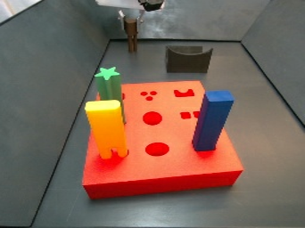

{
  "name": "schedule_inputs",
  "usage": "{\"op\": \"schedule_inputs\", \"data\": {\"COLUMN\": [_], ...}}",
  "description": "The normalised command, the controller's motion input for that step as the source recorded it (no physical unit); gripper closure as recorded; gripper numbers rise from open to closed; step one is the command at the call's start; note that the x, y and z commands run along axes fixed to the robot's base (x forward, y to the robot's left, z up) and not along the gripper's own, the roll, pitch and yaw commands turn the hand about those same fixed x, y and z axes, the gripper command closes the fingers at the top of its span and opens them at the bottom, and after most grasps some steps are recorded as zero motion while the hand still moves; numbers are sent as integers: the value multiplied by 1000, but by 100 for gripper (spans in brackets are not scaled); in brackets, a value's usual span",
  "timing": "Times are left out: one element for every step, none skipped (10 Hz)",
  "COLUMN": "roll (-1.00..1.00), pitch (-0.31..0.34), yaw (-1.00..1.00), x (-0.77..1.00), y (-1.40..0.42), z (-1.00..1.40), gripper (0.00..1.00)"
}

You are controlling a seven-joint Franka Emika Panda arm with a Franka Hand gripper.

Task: Pick up the 3 prong object. Move up. Move to above the board. Insert the 3 prong object.
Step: Pick up the 3 prong object, then move up.

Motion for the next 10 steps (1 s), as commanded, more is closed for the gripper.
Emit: {"op": "schedule_inputs", "data": {"roll": [0,0,0,0,0,1,19,46,59,81], "pitch": [0,0,0,0,0,-17,6,26,39,53], "yaw": [0,0,0,0,0,-10,-9,-9,-9,-4], "x": [0,0,0,0,0,38,14,-5,-13,-15], "y": [0,0,0,0,0,-73,-60,-32,-21,-8], "z": [0,0,0,0,833,810,675,496,399,207], "gripper": [100,100,100,100,100,100,100,100,100,100]}}
